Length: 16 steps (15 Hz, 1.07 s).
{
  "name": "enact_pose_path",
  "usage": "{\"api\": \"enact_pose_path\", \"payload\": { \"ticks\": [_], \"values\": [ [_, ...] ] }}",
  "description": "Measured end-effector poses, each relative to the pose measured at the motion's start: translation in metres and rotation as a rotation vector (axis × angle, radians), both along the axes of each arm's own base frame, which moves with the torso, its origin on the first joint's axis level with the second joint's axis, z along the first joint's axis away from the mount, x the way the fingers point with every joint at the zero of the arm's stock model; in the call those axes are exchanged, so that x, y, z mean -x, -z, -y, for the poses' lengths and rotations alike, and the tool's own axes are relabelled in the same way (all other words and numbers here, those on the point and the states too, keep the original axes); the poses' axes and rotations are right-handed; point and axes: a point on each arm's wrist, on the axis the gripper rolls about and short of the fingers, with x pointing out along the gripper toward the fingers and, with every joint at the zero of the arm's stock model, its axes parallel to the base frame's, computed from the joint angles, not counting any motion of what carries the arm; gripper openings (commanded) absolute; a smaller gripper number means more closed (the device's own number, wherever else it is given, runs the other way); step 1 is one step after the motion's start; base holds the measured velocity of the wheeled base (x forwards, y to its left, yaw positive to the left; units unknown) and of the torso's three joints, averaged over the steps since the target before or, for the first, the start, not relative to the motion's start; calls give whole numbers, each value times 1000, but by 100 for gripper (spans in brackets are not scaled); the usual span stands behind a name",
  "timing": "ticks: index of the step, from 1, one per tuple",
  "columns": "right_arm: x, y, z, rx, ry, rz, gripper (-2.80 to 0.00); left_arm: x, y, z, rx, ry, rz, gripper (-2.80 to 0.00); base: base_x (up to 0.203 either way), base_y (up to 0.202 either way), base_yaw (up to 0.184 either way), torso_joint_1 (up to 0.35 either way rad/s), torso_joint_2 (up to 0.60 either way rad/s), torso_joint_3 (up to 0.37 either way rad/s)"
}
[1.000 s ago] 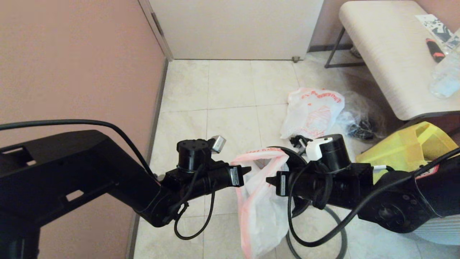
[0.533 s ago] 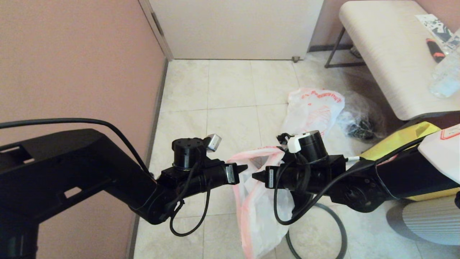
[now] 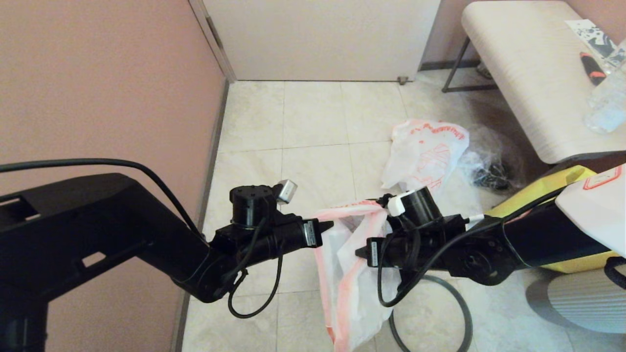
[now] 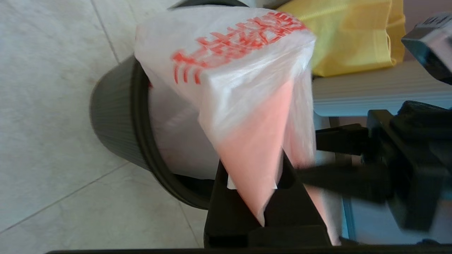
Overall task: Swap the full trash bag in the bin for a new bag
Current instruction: Put the new garbage bag on the trash can
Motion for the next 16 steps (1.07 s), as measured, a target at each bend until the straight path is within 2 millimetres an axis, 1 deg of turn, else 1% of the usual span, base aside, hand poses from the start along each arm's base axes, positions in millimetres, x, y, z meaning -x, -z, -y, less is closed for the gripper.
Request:
{"api": "enact_pose_path", "payload": {
  "ticks": [4, 6, 9, 11, 14, 16],
  "values": [
    [-9, 4, 33, 103, 46, -77, -280, -2, -2, -3, 4, -8, 4, -280, 0, 0, 0, 0, 0, 0],
    [-12, 1, 48, 114, 80, -94, -280, -3, -3, -6, 5, -17, 6, -280, 0, 0, 0, 0, 0, 0],
    [-24, -12, 74, 107, 141, -60, -280, -4, -4, -7, 5, -20, 7, -280, 0, 0, 0, 0, 0, 0],
    [-40, -26, 92, 77, 190, 5, -280, -5, 0, -6, -1, -17, -1, -280, 0, 0, 0, 0, 0, 0],
    [-62, -39, 106, 78, 215, 97, -280, -3, 9, -6, -26, 5, -43, -280, 0, 0, 0, 0, 0, 0],
    [-72, -41, 107, 104, 197, 129, -280, 1, 18, -9, -90, 17, -87, -280, 0, 0, 0, 0, 0, 0]
  ]
}}
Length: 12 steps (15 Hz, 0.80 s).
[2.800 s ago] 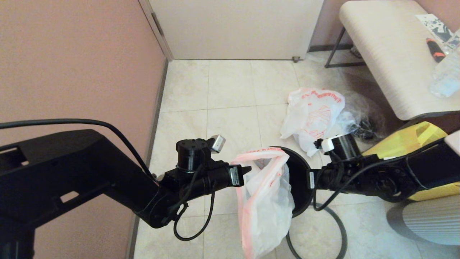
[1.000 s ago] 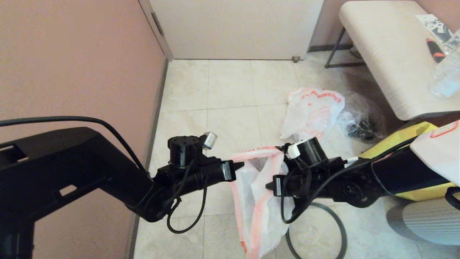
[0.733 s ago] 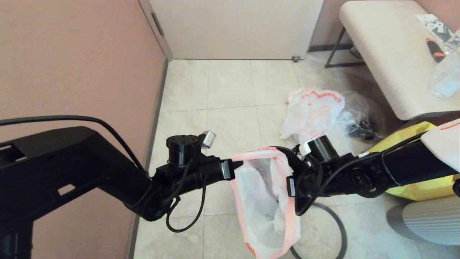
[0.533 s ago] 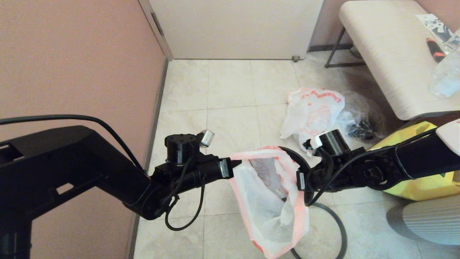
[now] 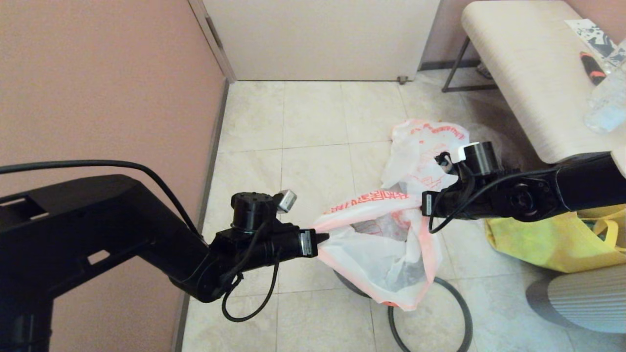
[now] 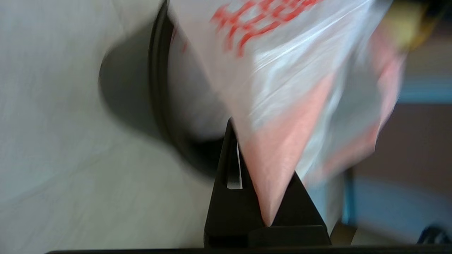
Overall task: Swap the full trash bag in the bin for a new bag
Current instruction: Put the new garbage bag on the trash can
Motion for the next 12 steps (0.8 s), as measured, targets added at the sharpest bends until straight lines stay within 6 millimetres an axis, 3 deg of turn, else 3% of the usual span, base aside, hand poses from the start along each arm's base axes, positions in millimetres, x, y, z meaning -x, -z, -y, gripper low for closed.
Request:
{"api": "enact_pose_path", "payload": {
  "ticks": [4, 5, 8, 12],
  "values": [
    [-12, 10, -8, 42, -53, 13, -280, 27, 19, -16, -143, 45, -65, -280, 0, 0, 0, 0, 0, 0],
    [-14, 7, -9, 29, -61, 45, 0, 32, 21, -19, -160, 54, -71, -280, 0, 0, 0, 0, 0, 0],
    [-16, -2, -9, 19, -65, 102, 0, 34, 29, -17, -168, 60, -77, -280, 0, 0, 0, 0, 0, 0],
    [12, -8, -2, 46, -84, 60, 0, 28, 33, -18, -148, 37, -81, -280, 0, 0, 0, 0, 0, 0]
  ]
}}
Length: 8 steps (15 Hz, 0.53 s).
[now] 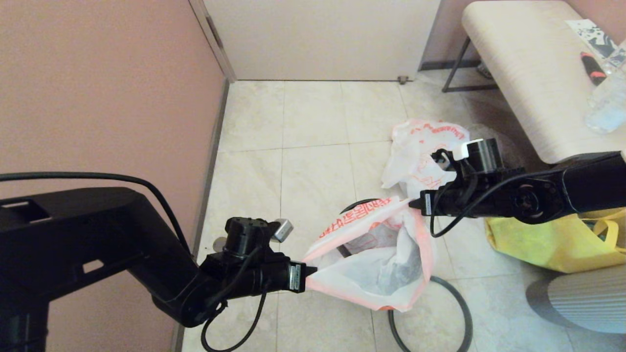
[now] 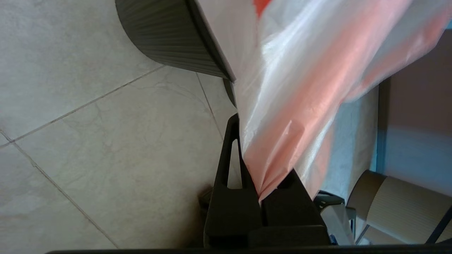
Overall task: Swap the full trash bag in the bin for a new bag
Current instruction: Put the new garbage bag on the trash can
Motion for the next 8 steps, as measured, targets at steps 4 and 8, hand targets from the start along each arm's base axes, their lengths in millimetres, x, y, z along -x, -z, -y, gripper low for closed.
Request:
{"api": "enact_pose_path", "payload": {
  "ticks": [4, 8],
  "values": [
    [39, -7, 10, -72, -106, 2, 0, -2, 1, 0, 6, -6, -4, -280, 0, 0, 0, 0, 0, 0],
    [72, -2, 30, -213, -253, -69, 0, -6, 0, 0, 19, -22, -9, -280, 0, 0, 0, 0, 0, 0]
  ]
}}
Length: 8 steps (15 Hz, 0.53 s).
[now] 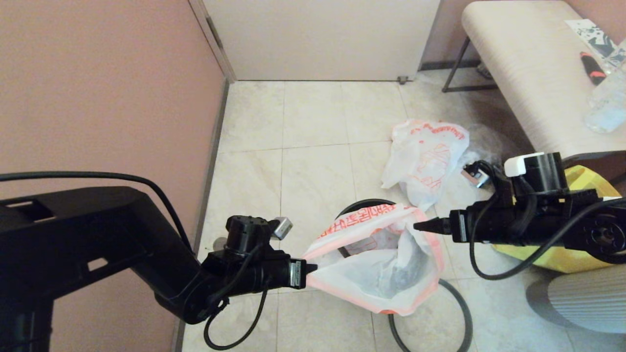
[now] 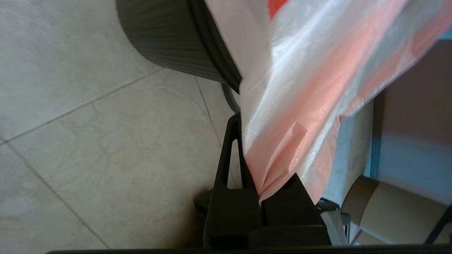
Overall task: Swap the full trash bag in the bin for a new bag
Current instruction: Put the new garbage bag on the trash can
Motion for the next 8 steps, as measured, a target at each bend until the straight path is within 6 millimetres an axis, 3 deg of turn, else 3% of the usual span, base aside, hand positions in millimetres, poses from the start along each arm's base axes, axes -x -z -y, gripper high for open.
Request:
{"api": "enact_pose_path", "payload": {
  "ticks": [4, 8],
  "values": [
    [27, 35, 5, 146, 171, -77, 0, -1, -1, -1, 2, -3, 4, -280, 0, 0, 0, 0, 0, 0],
    [37, 76, -4, 168, 237, -64, 0, -2, -2, 0, 4, -3, 8, -280, 0, 0, 0, 0, 0, 0]
  ]
}}
